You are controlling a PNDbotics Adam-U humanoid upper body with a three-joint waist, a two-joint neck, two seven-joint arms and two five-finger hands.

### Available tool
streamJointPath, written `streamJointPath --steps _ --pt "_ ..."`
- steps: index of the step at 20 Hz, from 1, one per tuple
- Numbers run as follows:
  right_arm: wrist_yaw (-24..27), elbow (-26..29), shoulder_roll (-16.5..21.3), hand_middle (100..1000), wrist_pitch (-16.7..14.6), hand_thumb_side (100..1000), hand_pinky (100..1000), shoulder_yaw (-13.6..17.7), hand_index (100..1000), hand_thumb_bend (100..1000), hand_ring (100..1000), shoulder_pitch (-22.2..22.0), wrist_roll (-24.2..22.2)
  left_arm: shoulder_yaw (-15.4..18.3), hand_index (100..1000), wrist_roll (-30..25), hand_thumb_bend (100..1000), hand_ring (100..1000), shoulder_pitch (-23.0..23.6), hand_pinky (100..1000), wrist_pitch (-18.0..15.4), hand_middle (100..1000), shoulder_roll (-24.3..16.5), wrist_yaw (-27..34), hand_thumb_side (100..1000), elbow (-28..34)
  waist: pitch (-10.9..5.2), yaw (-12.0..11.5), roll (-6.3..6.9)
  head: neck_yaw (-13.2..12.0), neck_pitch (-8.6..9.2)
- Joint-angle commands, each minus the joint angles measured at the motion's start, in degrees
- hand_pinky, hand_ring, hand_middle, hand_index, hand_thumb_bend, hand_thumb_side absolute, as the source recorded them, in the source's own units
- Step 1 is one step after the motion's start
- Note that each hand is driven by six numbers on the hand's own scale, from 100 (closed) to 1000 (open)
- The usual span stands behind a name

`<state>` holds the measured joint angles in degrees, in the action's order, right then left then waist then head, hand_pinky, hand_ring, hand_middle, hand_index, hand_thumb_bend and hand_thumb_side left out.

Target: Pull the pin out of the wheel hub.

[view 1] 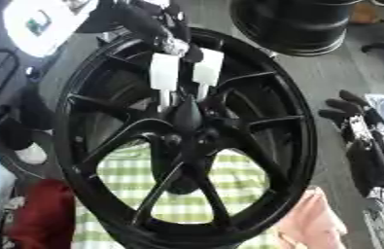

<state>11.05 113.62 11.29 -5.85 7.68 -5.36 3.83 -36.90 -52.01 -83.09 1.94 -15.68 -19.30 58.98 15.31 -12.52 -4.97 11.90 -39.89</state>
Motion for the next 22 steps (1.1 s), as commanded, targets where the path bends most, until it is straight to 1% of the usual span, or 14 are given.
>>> streamJointPath --steps 1,2,5,6,10,11,14,22 --pt "-0.31 0.97 0.58 740 0.26 599 1000 0.03 868 100 755 0.18 0.24 -0.27 830 0.05 483 813 -0.94 825 -2.07 818 -1.32 -0.84 636 0.00 -0.88 0.07 0.16 0.02 0.30" --pt "-0.27 0.97 0.59 740 0.27 599 1000 0.03 867 100 754 0.20 0.30 -0.27 830 0.05 461 822 -0.90 831 -2.72 812 -1.32 -1.51 579 -0.18 -0.88 0.08 0.17 0.02 0.25" --pt "-0.14 0.97 0.65 740 0.31 599 1000 0.00 867 100 754 0.25 0.37 -0.07 835 0.05 418 831 -0.68 832 -4.27 813 -1.09 -2.85 510 -1.10 -0.87 0.13 0.17 -0.02 0.19" --pt "-0.10 0.97 0.67 739 0.33 599 1000 -0.02 867 100 753 0.26 0.37 0.04 838 0.05 403 835 -0.64 832 -4.58 816 -1.02 -3.31 474 -1.43 -0.87 0.16 0.17 -0.03 0.15" --pt "-0.02 0.97 0.67 739 0.55 602 1000 -0.09 867 100 753 0.26 0.38 0.88 859 0.05 408 852 -0.68 840 -5.37 829 -0.80 -5.04 443 -2.23 -0.86 0.19 0.17 -0.08 0.12" --pt "-0.05 0.97 0.66 738 0.64 602 1000 -0.11 866 100 752 0.25 0.37 1.07 864 0.05 426 860 -0.73 845 -5.54 833 -0.80 -5.34 424 -2.28 -0.86 0.18 0.16 -0.09 0.09" --pt "-0.19 0.97 0.60 737 0.88 601 1000 -0.19 865 100 751 0.29 0.43 1.47 866 0.05 442 866 -0.80 847 -5.93 831 -0.89 -6.79 414 -2.26 -0.80 0.17 0.12 -0.14 0.10" --pt "-0.60 0.97 0.44 738 1.15 601 1000 -0.57 865 100 750 0.45 0.25 3.21 862 0.05 417 865 -0.49 844 -6.88 828 -0.67 -10.16 406 -4.12 -0.57 0.26 -0.03 -0.31 0.23"
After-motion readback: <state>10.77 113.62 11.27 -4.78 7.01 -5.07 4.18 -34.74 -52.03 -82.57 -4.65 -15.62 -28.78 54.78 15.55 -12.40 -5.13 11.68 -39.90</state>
